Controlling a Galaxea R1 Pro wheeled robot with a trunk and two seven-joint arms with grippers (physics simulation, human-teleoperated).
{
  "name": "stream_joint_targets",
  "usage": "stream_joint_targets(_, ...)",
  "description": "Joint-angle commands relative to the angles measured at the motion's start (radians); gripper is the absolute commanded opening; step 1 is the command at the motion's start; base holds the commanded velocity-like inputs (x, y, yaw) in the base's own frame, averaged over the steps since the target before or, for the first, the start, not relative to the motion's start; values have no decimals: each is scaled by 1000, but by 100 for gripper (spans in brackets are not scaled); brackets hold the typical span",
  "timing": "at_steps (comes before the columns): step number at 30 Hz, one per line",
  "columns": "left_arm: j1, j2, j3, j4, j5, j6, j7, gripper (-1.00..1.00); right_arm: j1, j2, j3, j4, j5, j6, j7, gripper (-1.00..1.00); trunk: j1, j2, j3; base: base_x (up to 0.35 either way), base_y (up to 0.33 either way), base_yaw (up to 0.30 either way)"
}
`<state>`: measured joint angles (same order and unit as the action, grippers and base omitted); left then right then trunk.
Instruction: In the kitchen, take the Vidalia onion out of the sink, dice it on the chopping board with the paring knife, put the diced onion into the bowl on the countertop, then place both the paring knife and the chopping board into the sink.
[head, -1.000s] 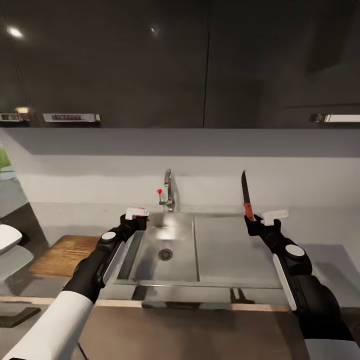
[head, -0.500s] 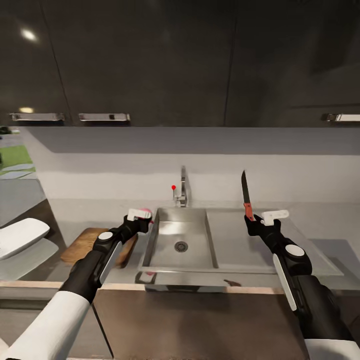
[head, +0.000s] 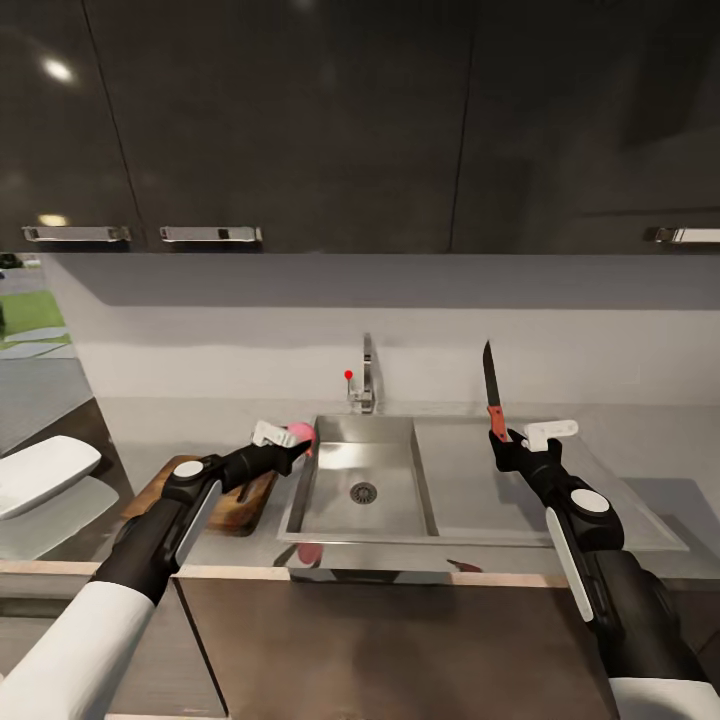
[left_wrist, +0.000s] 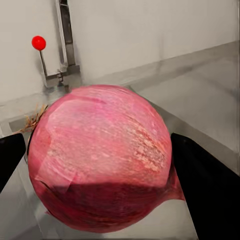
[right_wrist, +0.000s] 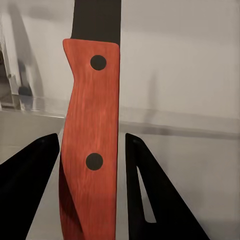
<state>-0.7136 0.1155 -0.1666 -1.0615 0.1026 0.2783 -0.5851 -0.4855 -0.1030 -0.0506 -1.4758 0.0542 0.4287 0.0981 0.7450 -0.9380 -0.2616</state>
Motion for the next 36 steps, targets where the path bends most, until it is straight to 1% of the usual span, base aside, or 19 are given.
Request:
stream_joint_targets(1, -1, 4, -1, -1, 11, 9, -7, -100, -1, 0, -2, -1, 6, 5, 8, -100, 0, -1, -1, 0, 0, 0)
stream_joint_targets(7, -1, 13, 1, -2, 11, 10, -19, -100, -1, 0, -2, -1, 6, 5, 8, -100, 0, -1, -1, 0, 24, 0)
stream_joint_targets(12, -1, 19, 1, -2, 11, 10, -21, -100, -1, 0, -2, -1, 6, 5, 8, -100, 0, -1, -1, 0, 208, -87)
stream_joint_targets(13, -1, 39, 1, -1, 11, 11, -22, -100, -1, 0, -2, -1, 6, 5, 8, -100, 0, -1, -1, 0, 131, -253)
stream_joint_targets(14, 0, 50, 1, 0, 11, 11, -23, -100, -1, 0, -2, -1, 6, 4, 8, -100, 0, -1, -1, 0, 100, -260)
stream_joint_targets(17, 0, 65, 1, 0, 12, 11, -23, -100, -1, 0, -2, -1, 6, 5, 8, -100, 0, -1, -1, 0, 55, -238)
stream_joint_targets(23, 0, 70, 0, 0, 12, 10, -22, -100, -1, 0, -2, -1, 6, 5, 8, -100, 0, -1, -1, 0, 66, -169)
stream_joint_targets(30, -1, 69, 0, 0, 12, 10, -22, -100, -1, 0, -2, -1, 6, 5, 8, -100, 0, -1, -1, -7, 262, -128)
stream_joint_targets(36, -1, 64, -1, -1, 12, 22, -22, -100, -1, 0, -1, -1, 6, 4, 8, -100, 0, -1, -1, -163, 282, -55)
